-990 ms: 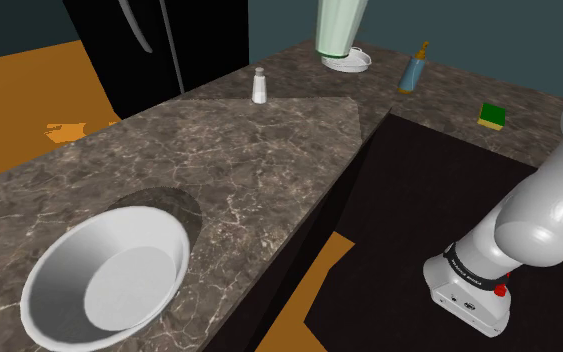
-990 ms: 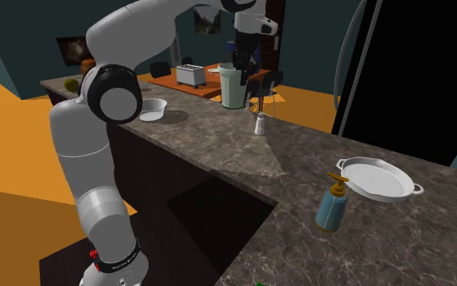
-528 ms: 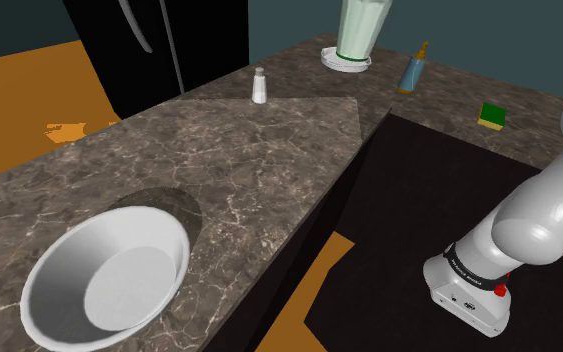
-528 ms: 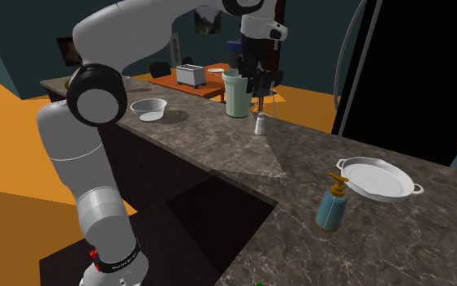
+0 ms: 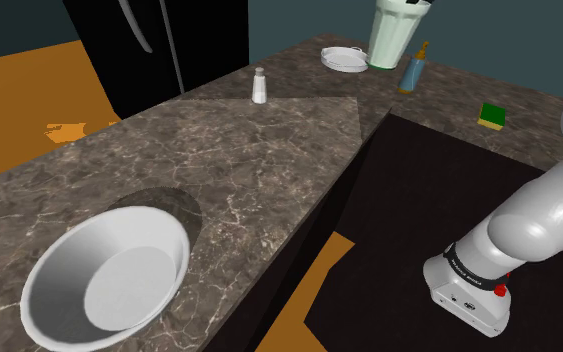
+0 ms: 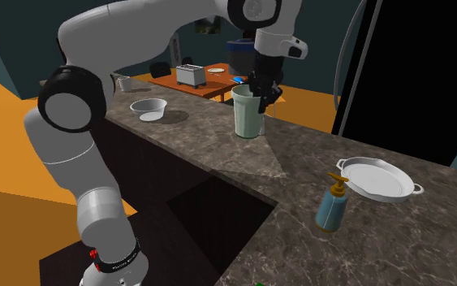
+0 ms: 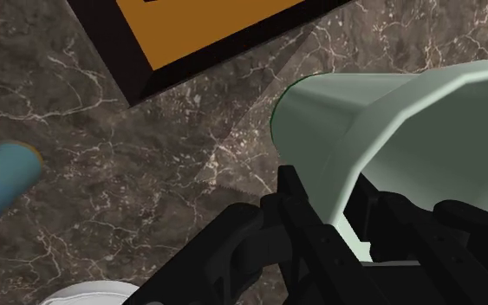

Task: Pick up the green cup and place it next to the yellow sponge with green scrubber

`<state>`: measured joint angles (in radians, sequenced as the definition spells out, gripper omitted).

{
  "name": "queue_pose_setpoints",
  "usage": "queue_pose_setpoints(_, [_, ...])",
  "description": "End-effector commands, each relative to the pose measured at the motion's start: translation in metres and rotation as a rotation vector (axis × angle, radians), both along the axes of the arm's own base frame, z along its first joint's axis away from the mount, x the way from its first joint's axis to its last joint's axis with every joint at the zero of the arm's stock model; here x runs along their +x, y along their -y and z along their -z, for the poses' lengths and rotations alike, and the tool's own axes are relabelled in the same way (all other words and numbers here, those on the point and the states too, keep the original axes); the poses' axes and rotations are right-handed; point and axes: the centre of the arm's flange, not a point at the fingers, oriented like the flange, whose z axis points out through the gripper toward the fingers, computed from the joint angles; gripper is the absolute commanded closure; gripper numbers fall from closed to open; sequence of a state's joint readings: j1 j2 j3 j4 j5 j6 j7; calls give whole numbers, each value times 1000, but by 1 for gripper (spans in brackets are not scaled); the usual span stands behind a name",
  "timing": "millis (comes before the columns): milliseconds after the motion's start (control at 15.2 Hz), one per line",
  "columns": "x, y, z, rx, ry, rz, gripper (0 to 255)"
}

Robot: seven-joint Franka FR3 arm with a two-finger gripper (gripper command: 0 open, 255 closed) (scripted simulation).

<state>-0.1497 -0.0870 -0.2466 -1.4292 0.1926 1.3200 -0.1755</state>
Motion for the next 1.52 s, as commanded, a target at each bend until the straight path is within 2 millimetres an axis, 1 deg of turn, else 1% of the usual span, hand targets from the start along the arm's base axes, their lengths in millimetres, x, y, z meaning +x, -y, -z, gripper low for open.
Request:
queue_pose_setpoints(0, [-10, 21, 6, 0, 1, -2, 255])
queue_pose_setpoints(1320, [-109, 256, 76, 0, 1, -2, 255])
queue_pose_setpoints(1386, [-117, 273, 82, 0, 1, -2, 255])
queue_pose_setpoints(1452, [-117, 273, 87, 0, 1, -2, 255])
